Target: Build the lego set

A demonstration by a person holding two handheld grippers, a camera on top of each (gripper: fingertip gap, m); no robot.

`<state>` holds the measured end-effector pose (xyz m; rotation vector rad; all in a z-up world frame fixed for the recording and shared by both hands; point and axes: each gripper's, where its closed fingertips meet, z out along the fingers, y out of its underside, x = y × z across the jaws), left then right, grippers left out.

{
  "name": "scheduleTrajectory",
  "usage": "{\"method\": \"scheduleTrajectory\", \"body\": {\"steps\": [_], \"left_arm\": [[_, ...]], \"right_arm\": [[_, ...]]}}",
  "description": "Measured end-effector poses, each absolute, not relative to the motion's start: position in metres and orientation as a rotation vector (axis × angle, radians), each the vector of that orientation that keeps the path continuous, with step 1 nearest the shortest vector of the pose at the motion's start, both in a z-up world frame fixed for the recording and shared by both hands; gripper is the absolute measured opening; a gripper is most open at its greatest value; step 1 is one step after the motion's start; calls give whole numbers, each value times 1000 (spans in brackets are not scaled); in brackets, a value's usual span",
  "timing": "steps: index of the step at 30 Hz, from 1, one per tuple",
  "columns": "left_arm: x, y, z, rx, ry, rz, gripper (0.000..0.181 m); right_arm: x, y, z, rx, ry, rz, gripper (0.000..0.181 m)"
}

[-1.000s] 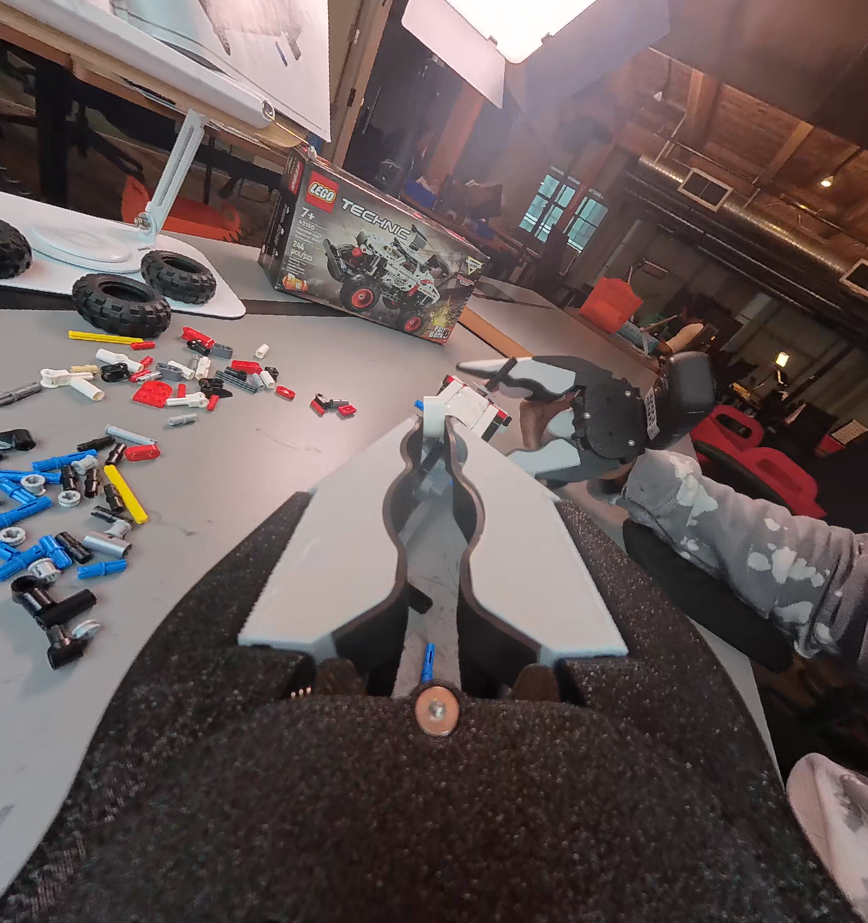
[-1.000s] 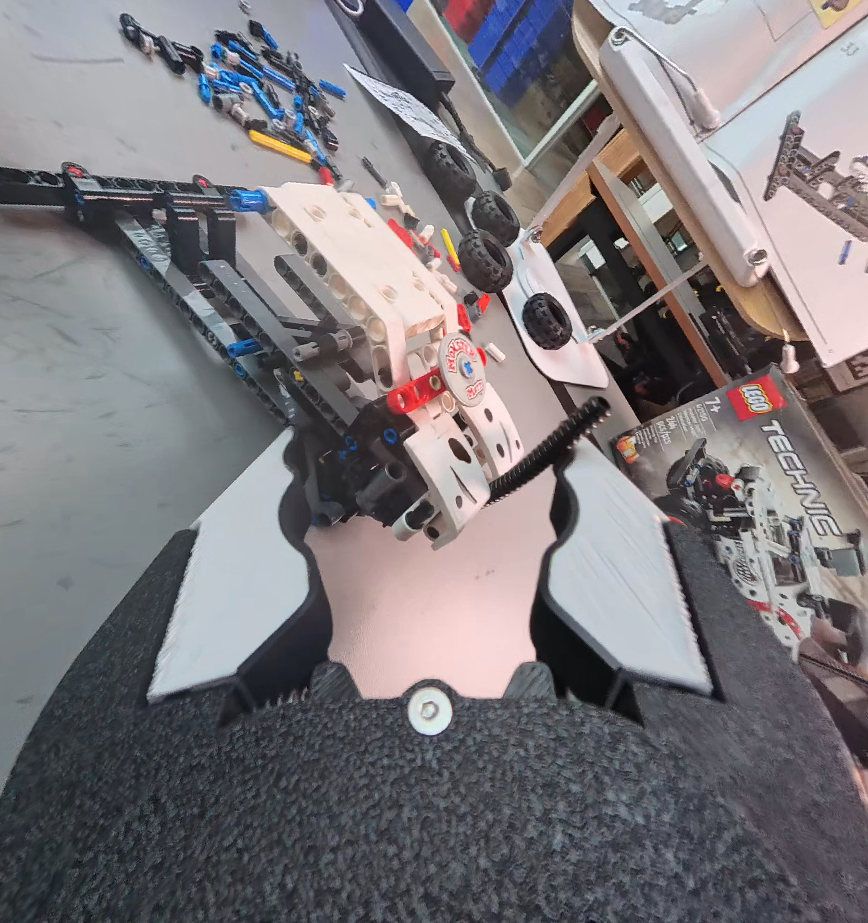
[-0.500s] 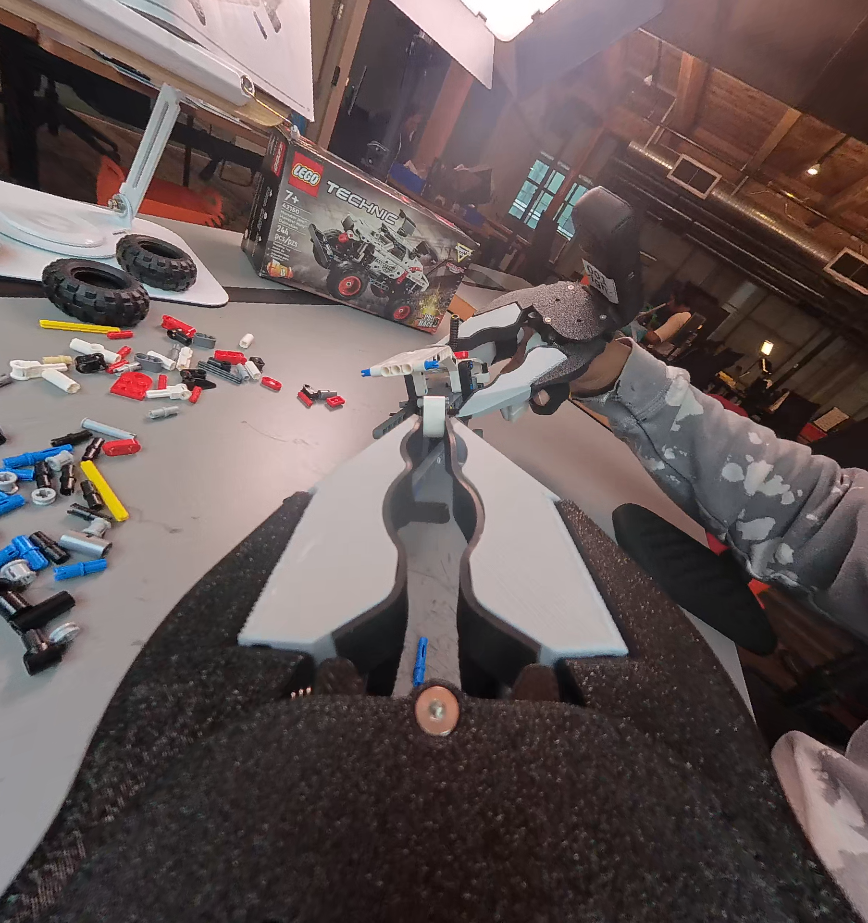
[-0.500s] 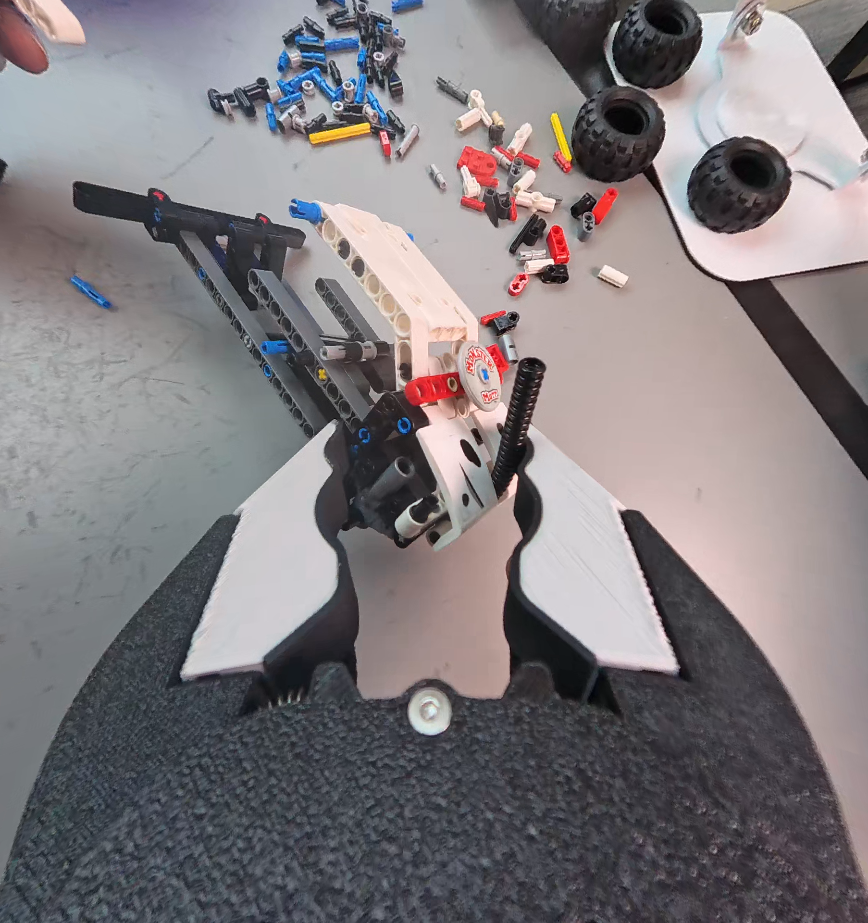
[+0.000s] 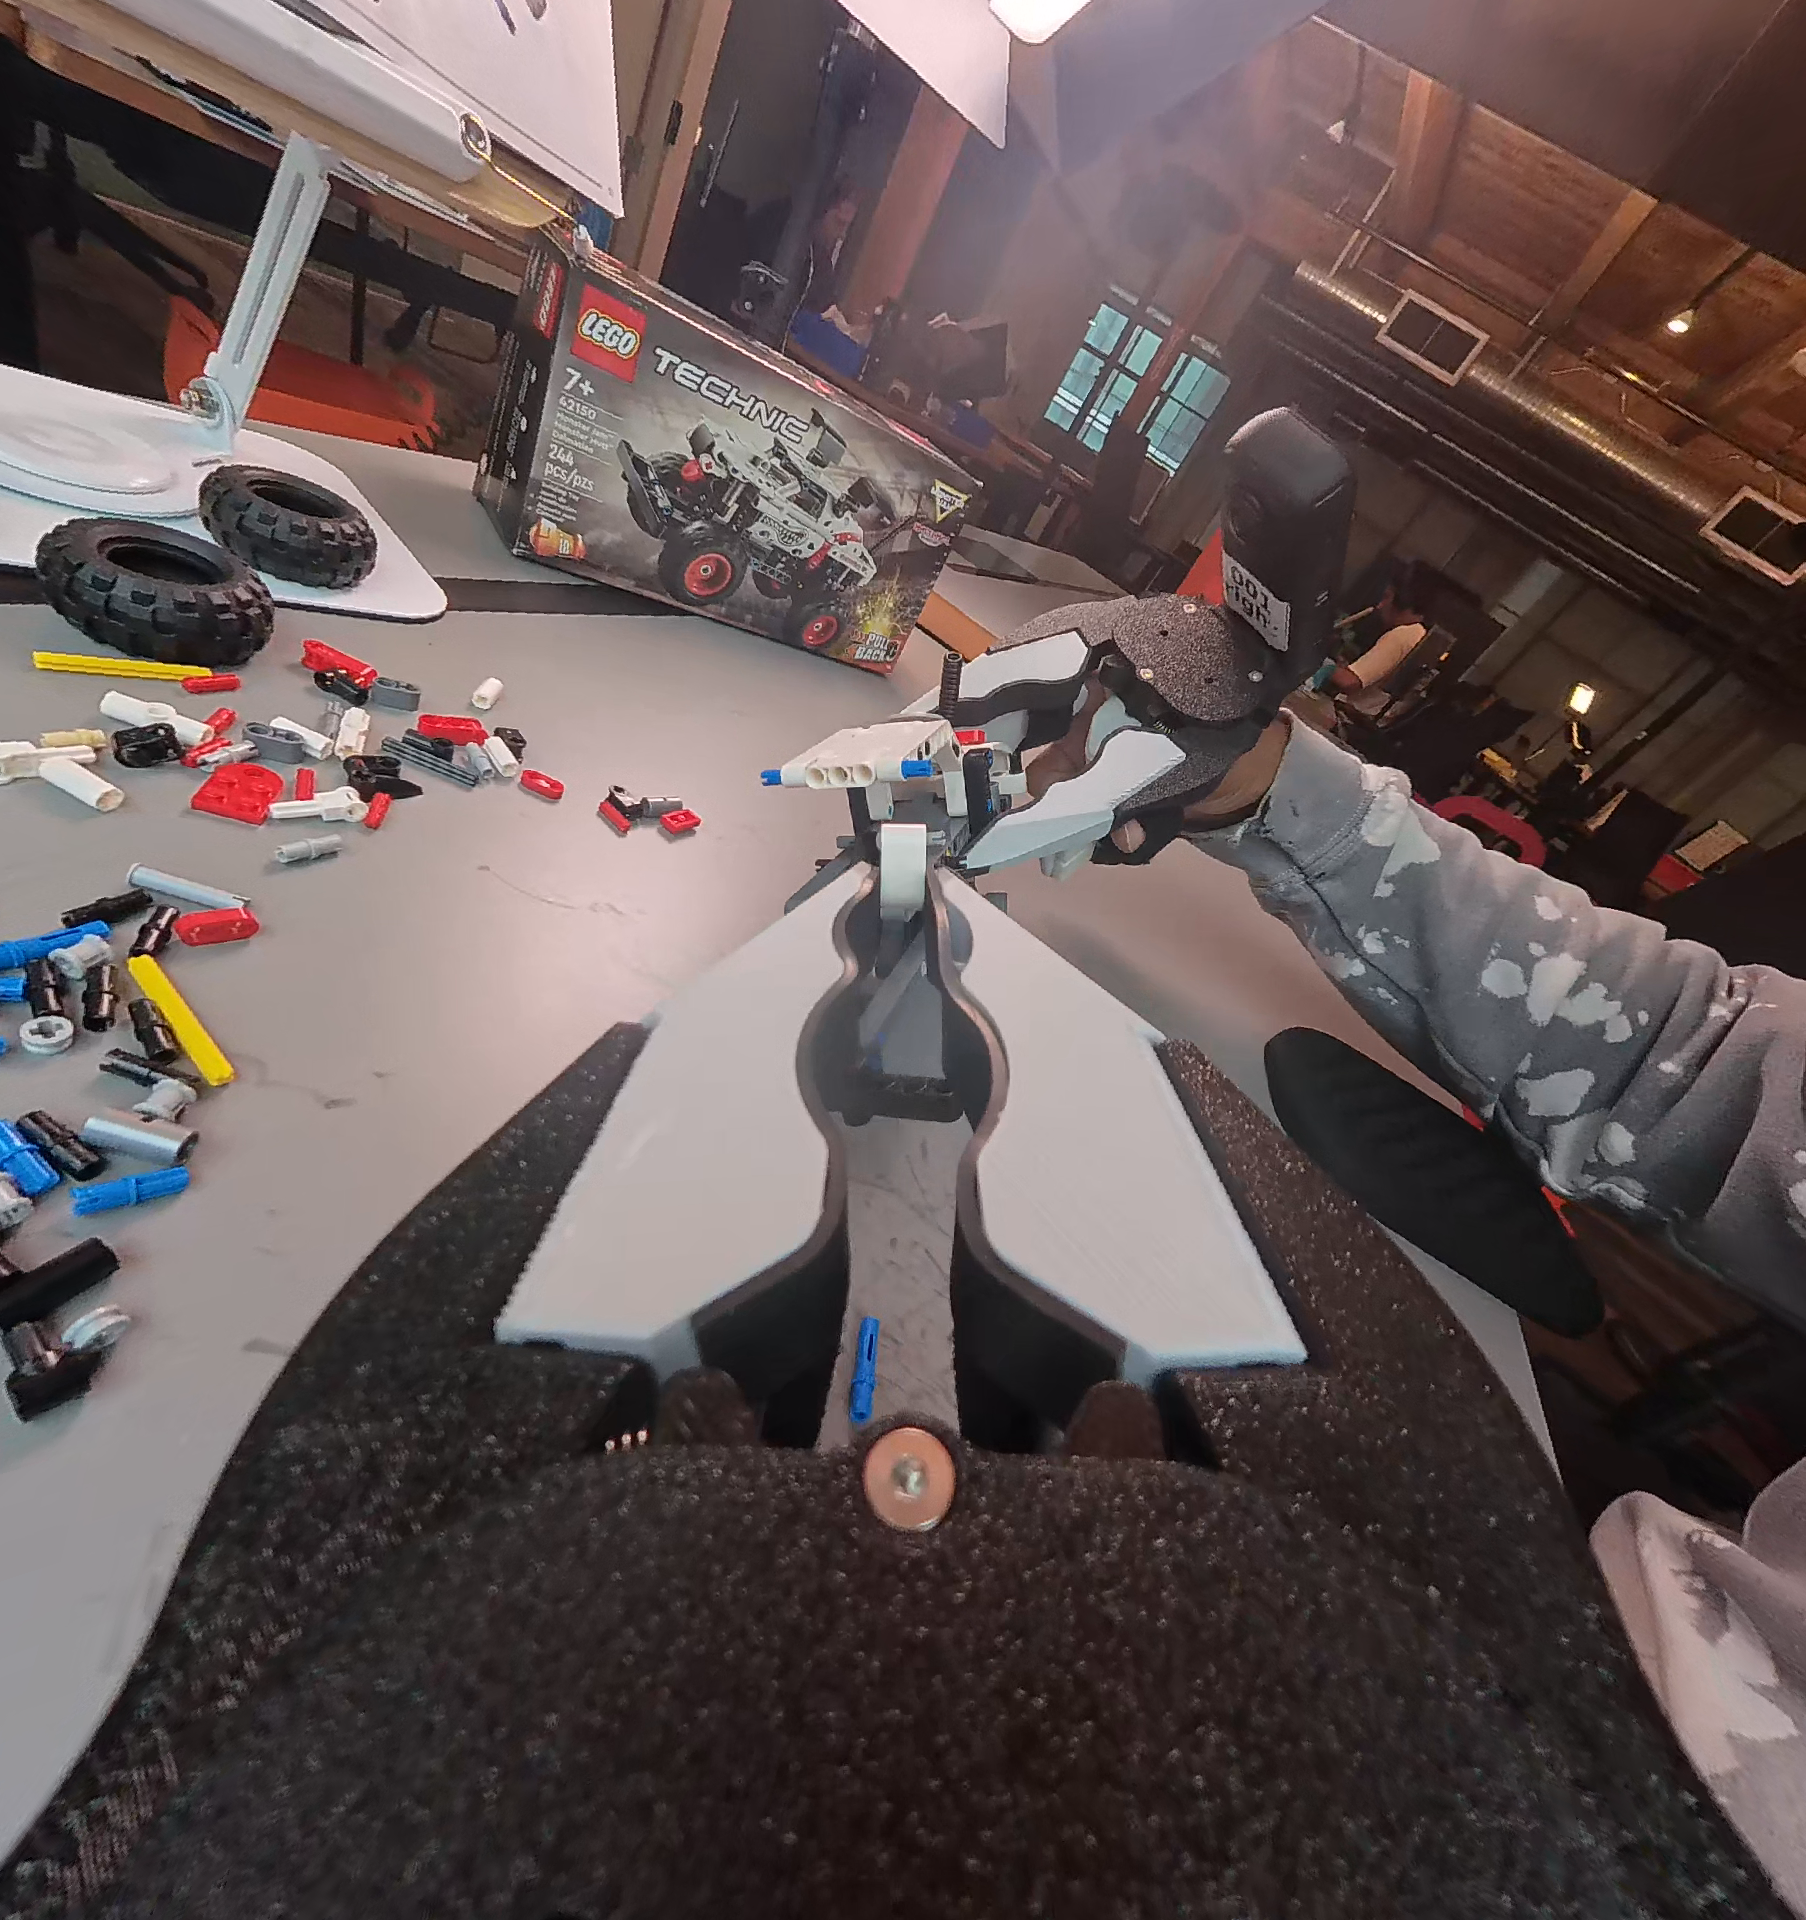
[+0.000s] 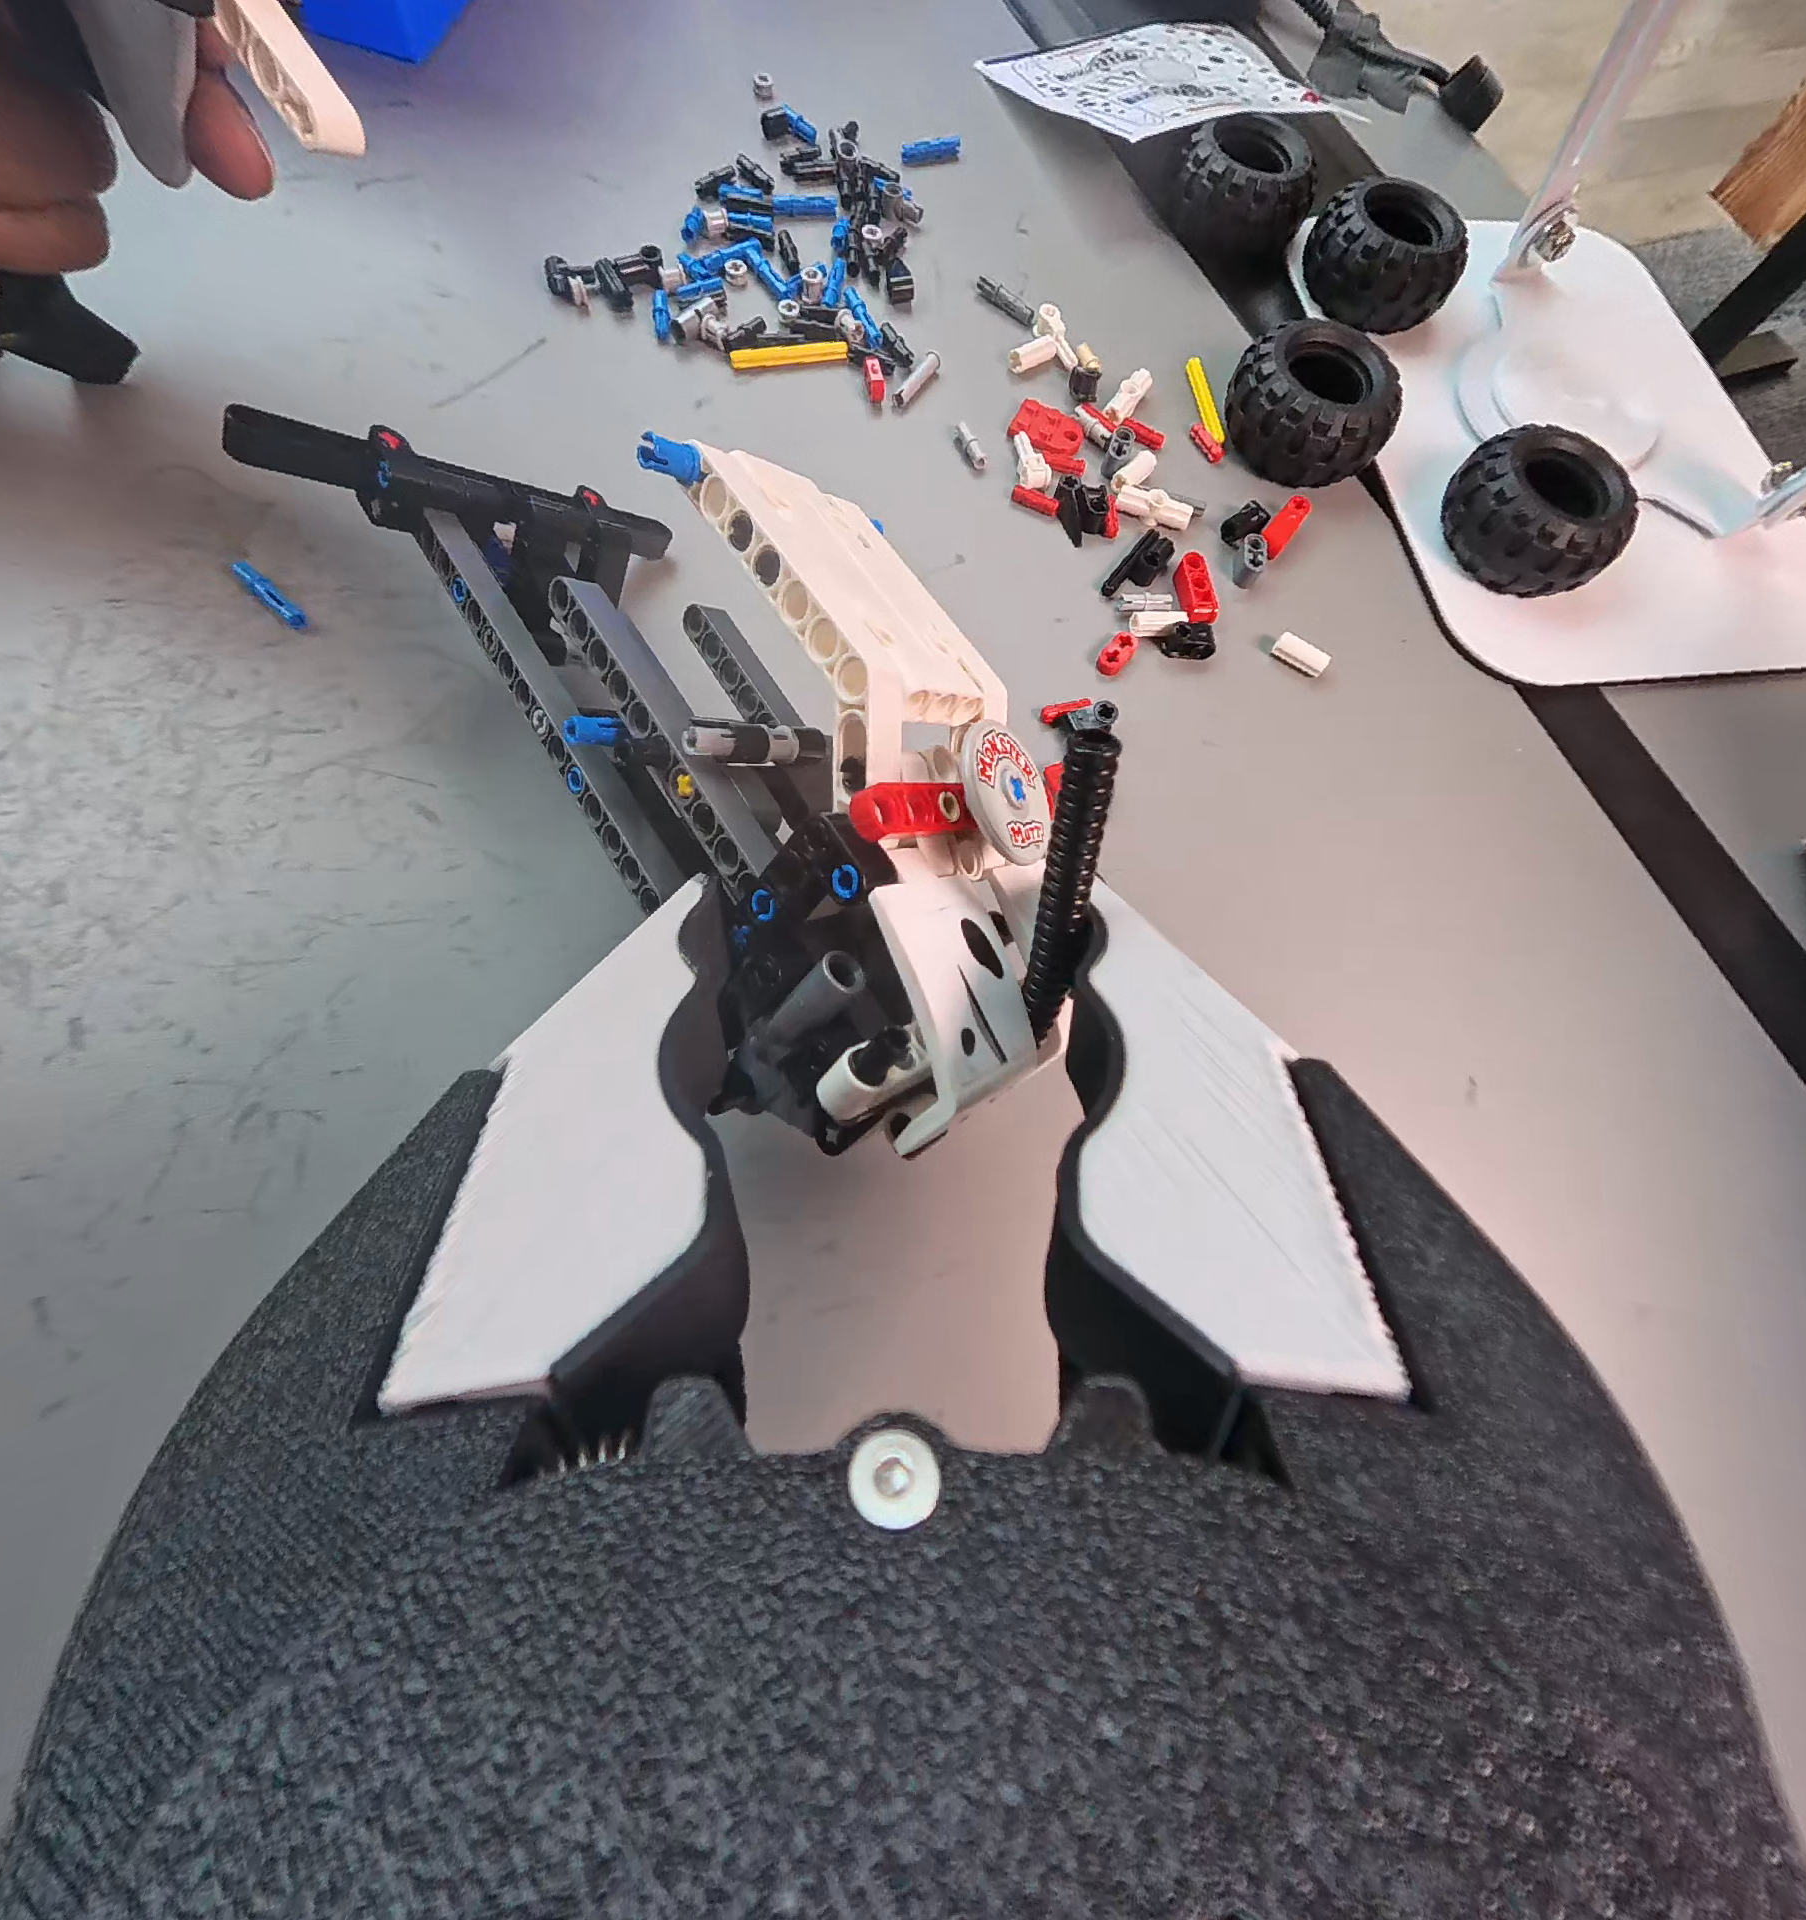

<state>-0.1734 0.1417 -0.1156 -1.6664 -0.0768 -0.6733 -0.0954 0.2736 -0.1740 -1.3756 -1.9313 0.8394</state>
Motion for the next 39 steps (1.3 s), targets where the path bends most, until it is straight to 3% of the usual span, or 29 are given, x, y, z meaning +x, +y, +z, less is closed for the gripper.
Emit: {"method": "scheduleTrajectory", "body": {"steps": [39], "left_arm": [[-172, 142, -117, -1668, -78, -682, 6]], "right_arm": [[-88, 267, -175, -1096, -1887, 618, 71]]}}
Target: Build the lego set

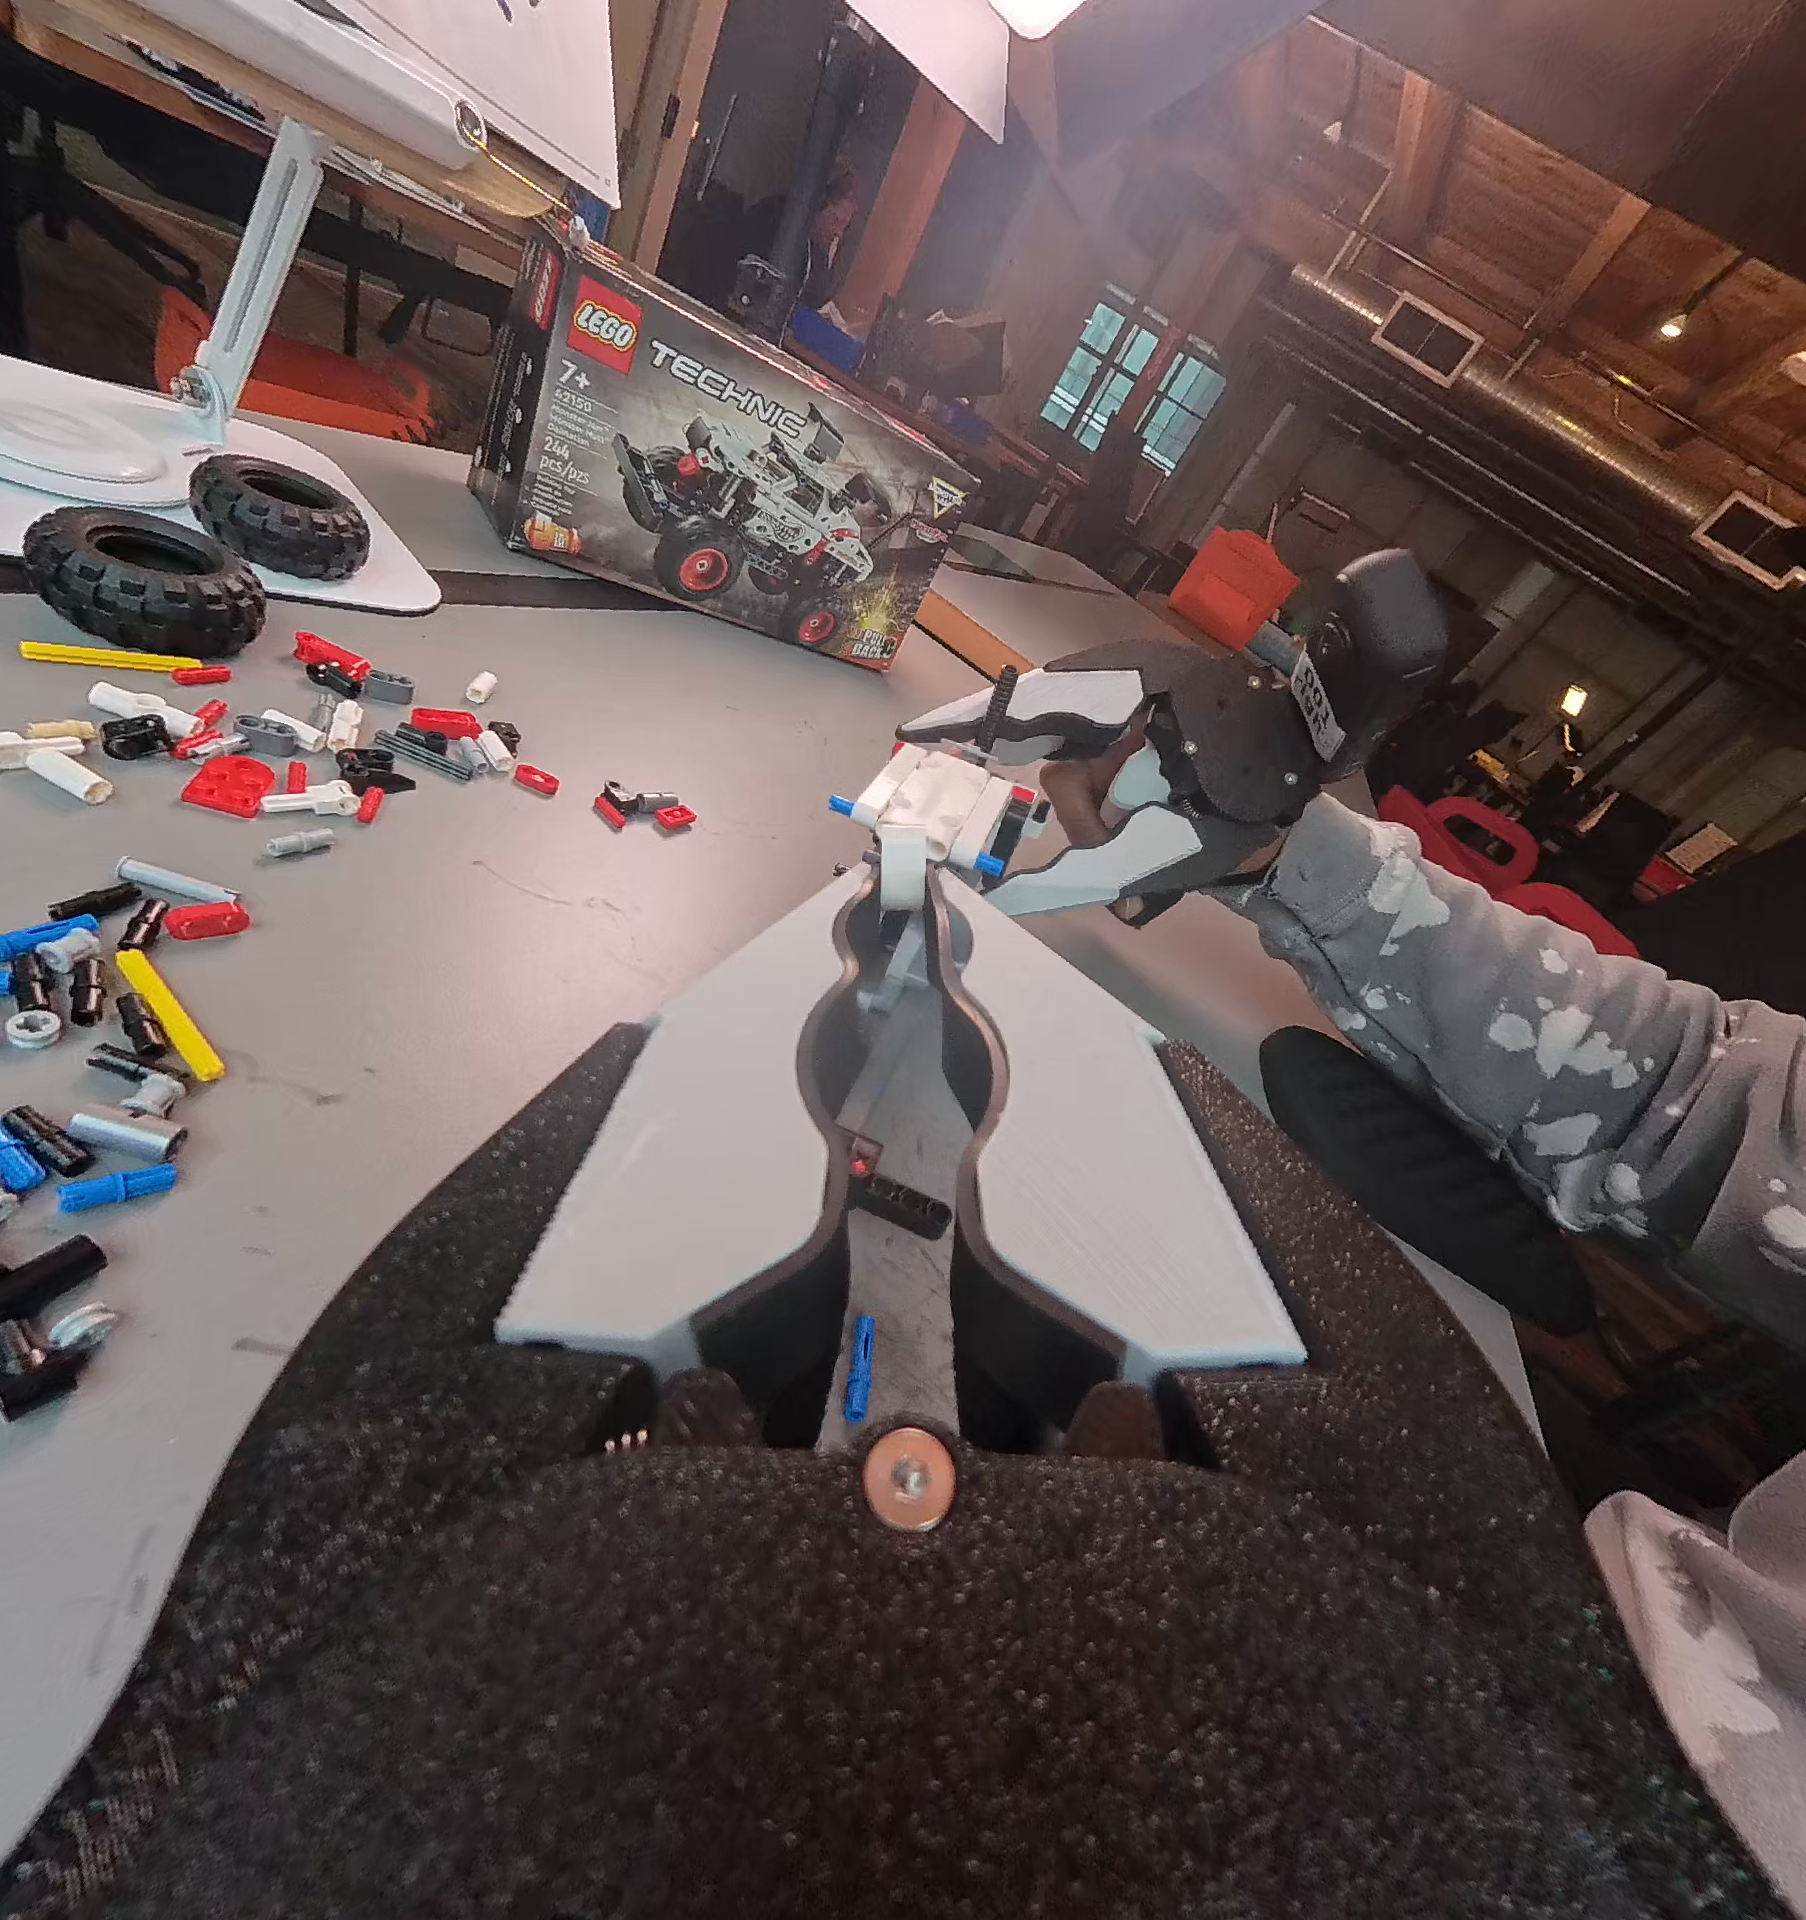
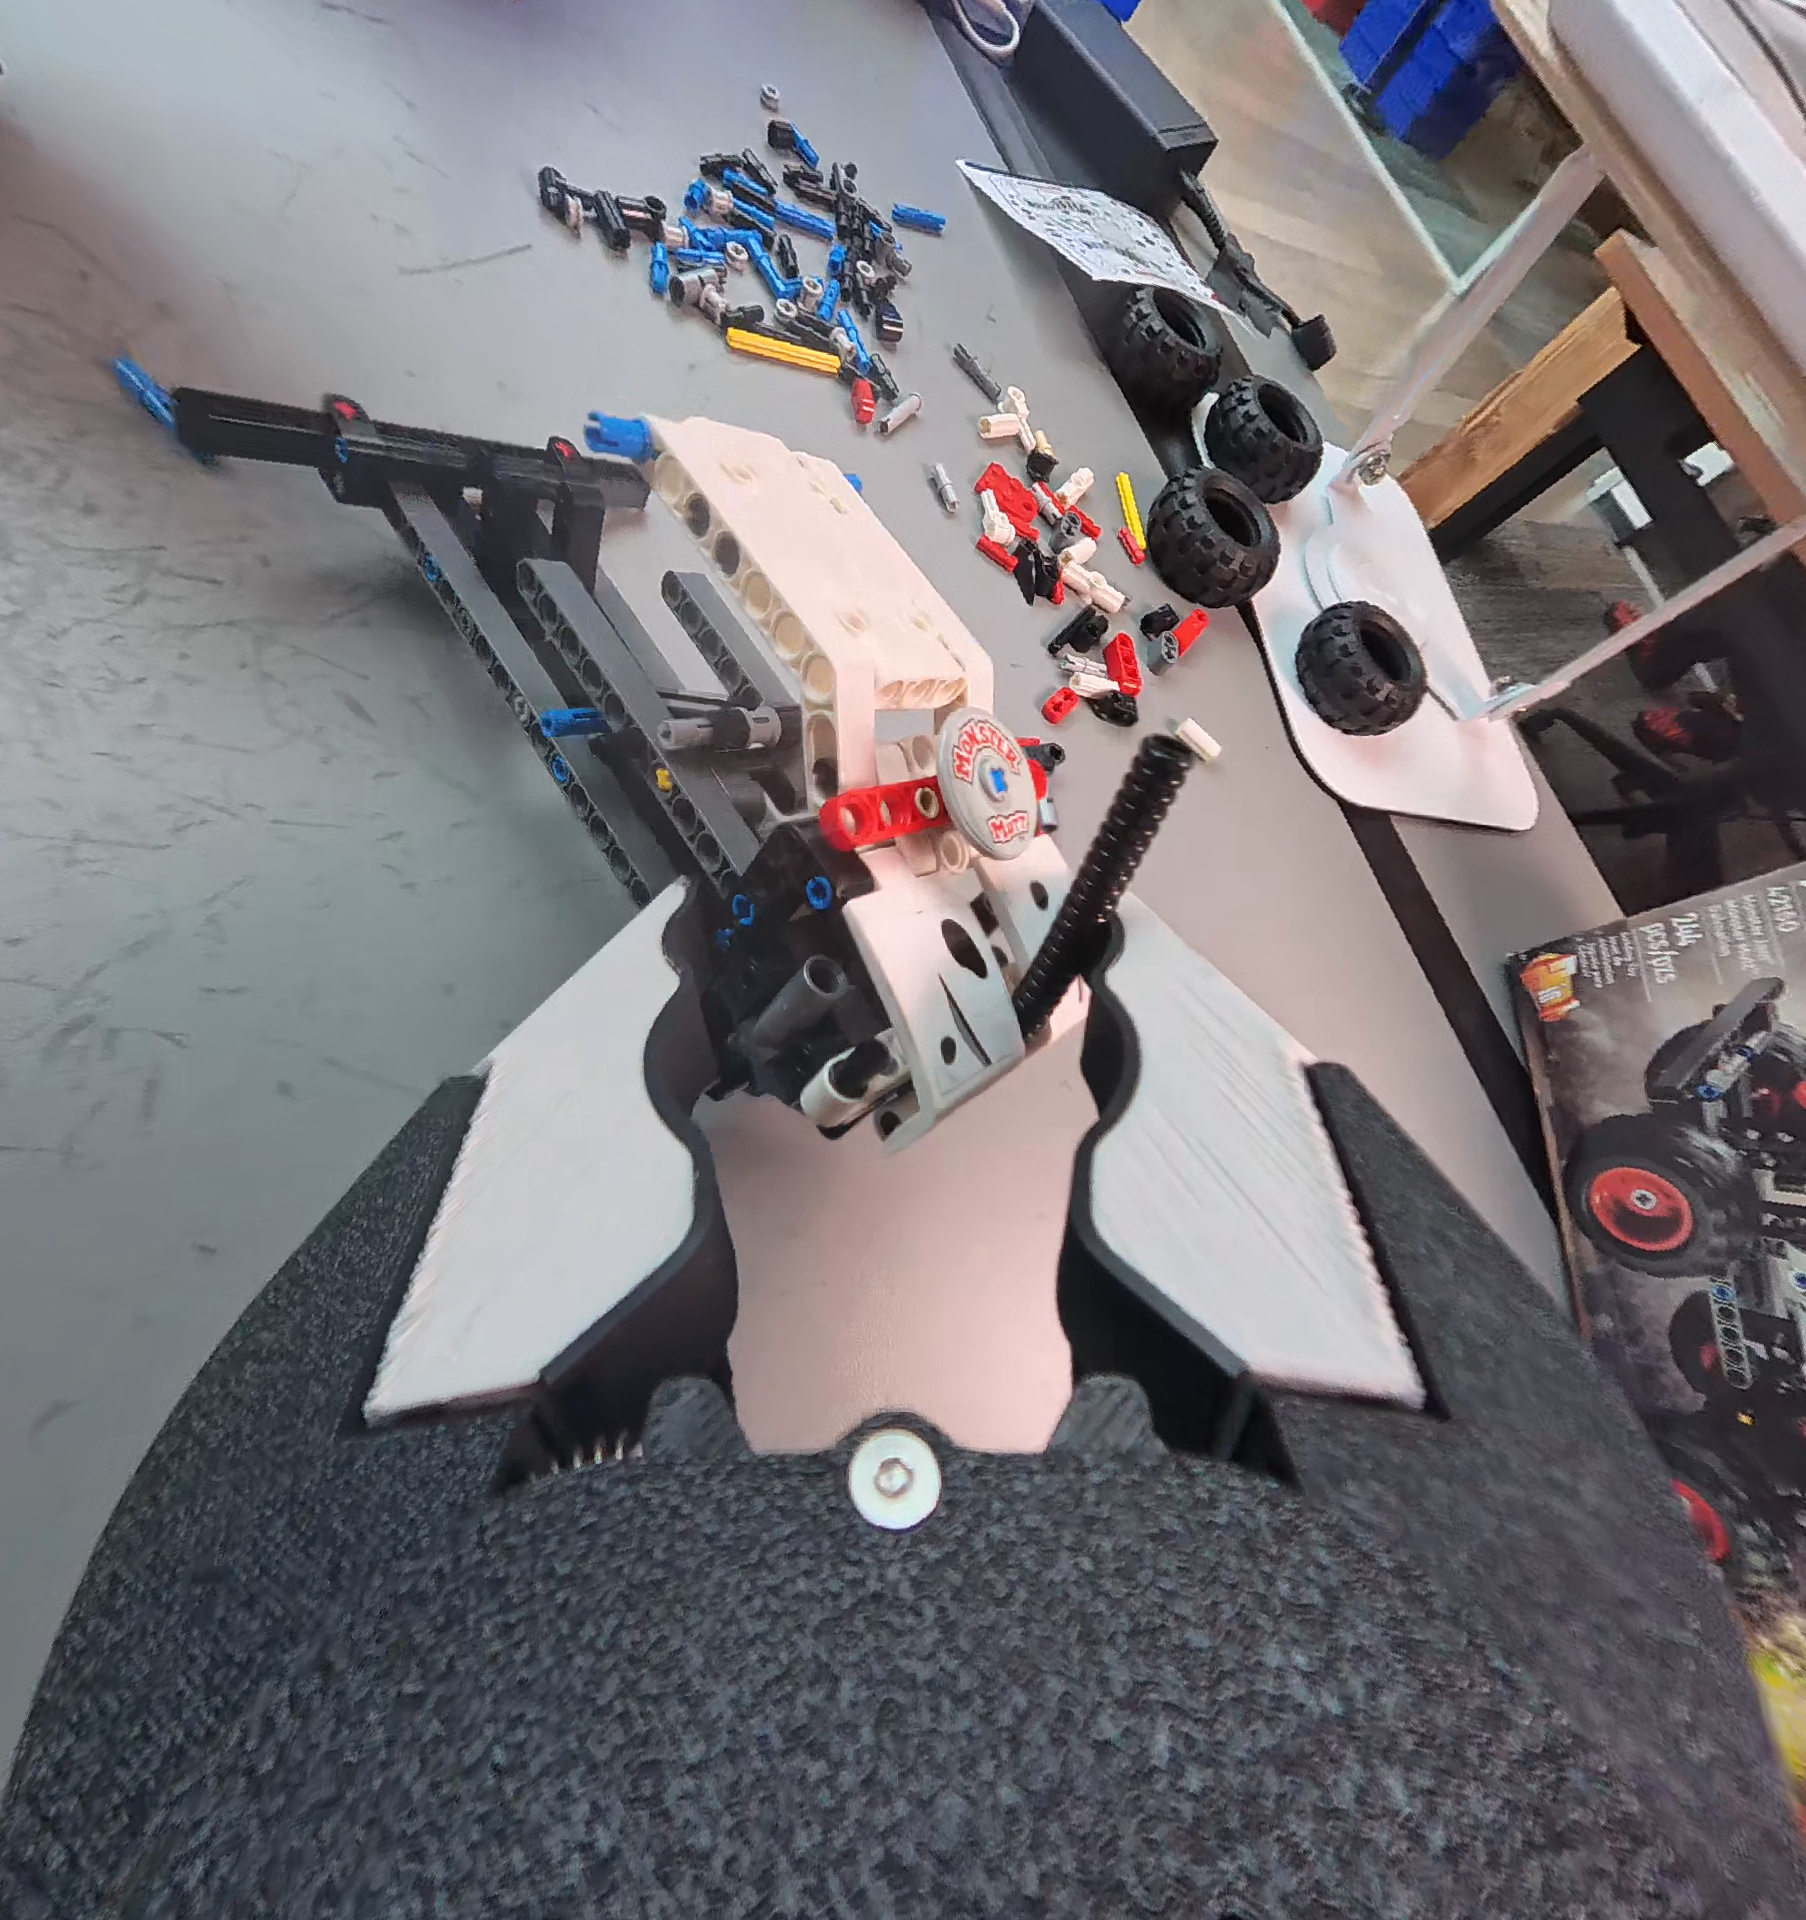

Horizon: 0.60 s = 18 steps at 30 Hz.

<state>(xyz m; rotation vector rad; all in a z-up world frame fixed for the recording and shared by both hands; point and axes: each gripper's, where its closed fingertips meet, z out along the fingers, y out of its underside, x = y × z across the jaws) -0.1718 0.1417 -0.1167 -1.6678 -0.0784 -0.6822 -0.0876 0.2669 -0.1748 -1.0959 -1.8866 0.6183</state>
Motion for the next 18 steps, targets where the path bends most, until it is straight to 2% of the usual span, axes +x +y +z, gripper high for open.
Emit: {"method": "scheduleTrajectory", "body": {"steps": [7, 10, 12, 15, 18], "left_arm": [[-170, 142, -117, -1674, -65, -685, 7], [-170, 141, -116, -1676, -53, -669, 7], [-173, 141, -119, -1705, -44, -631, 6], [-188, 139, -153, -1954, -27, -532, 7], [-196, 129, -191, -2174, -75, -628, 7]], "right_arm": [[-86, 284, -181, -1131, -1762, 260, 82], [-76, 281, -167, -1209, -1665, 305, 92], [-66, 277, -152, -1256, -1588, 379, 91], [-56, 258, -132, -1155, -1567, 398, 82], [-59, 237, -144, -1040, -1726, 272, 85]]}}
